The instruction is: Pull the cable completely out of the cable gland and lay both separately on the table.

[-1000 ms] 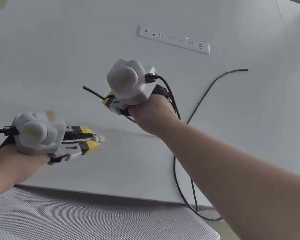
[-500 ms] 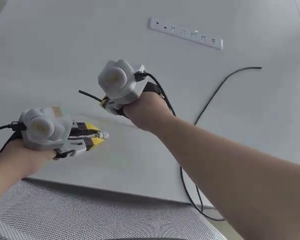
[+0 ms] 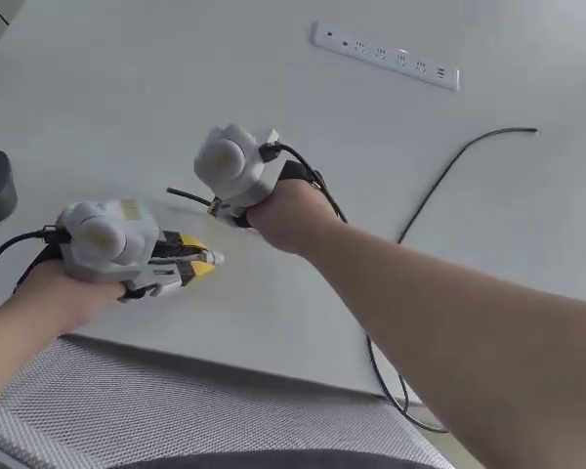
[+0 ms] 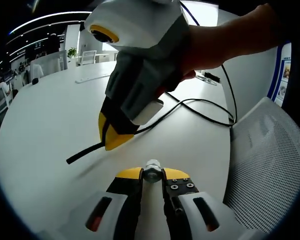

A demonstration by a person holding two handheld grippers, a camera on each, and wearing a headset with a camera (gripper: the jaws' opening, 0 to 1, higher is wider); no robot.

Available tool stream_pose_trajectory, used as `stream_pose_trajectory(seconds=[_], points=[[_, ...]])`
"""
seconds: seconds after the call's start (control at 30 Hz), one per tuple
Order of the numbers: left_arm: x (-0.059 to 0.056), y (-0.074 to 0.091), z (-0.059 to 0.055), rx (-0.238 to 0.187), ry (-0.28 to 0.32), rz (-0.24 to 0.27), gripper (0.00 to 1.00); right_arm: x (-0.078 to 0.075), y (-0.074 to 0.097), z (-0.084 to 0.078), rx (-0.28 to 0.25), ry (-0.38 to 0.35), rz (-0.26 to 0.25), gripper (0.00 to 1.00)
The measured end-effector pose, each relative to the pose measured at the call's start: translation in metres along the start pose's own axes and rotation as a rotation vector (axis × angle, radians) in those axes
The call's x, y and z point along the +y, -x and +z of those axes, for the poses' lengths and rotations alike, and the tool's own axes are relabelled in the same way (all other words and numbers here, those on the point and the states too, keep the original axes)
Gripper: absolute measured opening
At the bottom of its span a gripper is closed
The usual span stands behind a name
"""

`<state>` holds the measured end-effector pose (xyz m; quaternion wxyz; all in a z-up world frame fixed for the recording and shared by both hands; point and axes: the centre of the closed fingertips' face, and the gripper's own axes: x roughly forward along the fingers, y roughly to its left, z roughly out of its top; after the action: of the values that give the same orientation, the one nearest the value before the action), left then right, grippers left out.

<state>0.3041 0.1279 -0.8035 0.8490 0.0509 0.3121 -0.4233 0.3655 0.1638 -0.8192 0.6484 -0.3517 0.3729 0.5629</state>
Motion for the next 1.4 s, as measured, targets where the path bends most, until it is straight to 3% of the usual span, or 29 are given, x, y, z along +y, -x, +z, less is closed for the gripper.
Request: stream_pose_trajectory(seconds=[0.27, 0.57, 0.8, 1.4], points=[[0.0036, -0.0027, -0.0023, 0.006, 0.003, 0.004, 0.16, -0.0011, -0.0058, -0.0035, 0.022, -0.004, 0.005, 0.0], [0.0054, -0.0043, -0.0046, -0.002, 0.015, 0.009, 0.16, -0.0027, -0.0053, -0.003, 0.008, -0.035, 0.014, 0.0], [0.0023, -0.0057, -0.0094, 0.015, -0.008, 0.004, 0.16, -0.0016, -0.0051, -0.0023, 0.0, -0.03, 0.026, 0.0], [0.0038, -0.0037, -0.0082, 0.007, 0.01, 0.011, 0.18, -0.0003, -0.0067, 0.0004, -0.006, -0.009, 0.032, 0.01]])
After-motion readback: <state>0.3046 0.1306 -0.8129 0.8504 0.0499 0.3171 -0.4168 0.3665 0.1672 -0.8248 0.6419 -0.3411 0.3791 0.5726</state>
